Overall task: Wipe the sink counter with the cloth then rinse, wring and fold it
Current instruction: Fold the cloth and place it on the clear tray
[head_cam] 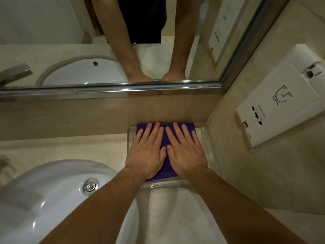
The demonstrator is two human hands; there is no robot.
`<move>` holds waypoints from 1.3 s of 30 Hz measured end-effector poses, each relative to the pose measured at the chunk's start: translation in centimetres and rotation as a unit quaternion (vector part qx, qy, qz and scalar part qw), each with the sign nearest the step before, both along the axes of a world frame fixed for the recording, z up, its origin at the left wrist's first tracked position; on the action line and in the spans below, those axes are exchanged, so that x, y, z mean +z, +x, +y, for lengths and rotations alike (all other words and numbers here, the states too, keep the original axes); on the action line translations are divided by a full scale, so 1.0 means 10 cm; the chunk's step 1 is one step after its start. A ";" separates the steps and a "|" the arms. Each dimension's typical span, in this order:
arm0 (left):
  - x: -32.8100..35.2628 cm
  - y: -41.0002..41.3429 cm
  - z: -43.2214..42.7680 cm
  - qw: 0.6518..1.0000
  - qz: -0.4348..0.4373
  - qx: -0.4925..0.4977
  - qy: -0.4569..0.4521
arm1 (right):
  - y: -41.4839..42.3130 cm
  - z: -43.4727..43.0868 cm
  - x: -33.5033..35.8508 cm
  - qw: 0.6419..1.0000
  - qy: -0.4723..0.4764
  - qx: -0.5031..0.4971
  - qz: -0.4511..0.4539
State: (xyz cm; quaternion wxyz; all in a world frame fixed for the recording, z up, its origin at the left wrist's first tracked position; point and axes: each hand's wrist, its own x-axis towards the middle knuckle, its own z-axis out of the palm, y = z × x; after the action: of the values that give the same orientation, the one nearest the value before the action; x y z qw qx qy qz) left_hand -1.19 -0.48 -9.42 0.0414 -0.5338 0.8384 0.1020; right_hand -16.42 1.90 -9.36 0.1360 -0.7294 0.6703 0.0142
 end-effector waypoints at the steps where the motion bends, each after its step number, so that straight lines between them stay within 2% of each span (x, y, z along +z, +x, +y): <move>1: 0.00 -0.01 0.00 1.000 0.001 0.004 -0.001 | 0.02 -0.02 0.01 1.000 0.002 -0.002 -0.003; 6: 0.04 -0.04 0.03 0.999 0.037 0.009 -0.016 | 0.03 -0.06 0.03 1.000 -0.014 -0.001 -0.027; 12: 0.00 -0.03 0.02 1.000 0.017 -0.005 -0.007 | 0.03 -0.06 -0.02 1.000 -0.002 0.005 -0.015; 17: 0.03 0.07 0.13 0.999 0.033 0.032 -0.009 | -0.05 0.10 0.00 0.999 -0.007 -0.028 -0.023; 20: 0.00 0.13 0.17 1.000 0.007 0.021 0.004 | -0.08 0.17 -0.04 0.999 0.001 -0.043 -0.025; 26: 0.01 0.29 0.15 0.999 0.022 -0.018 0.016 | -0.14 0.23 0.00 0.997 0.006 -0.057 -0.043; 39: -0.08 0.47 0.46 1.000 0.018 -0.008 0.015 | -0.18 0.61 -0.07 0.996 0.013 -0.070 -0.045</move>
State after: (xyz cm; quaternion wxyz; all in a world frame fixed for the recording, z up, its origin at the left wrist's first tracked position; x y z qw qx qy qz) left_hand 3.54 4.14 -10.23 0.0349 -0.5245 0.8415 0.1243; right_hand -18.19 7.98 -10.08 0.1762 -0.6787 0.7127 -0.0199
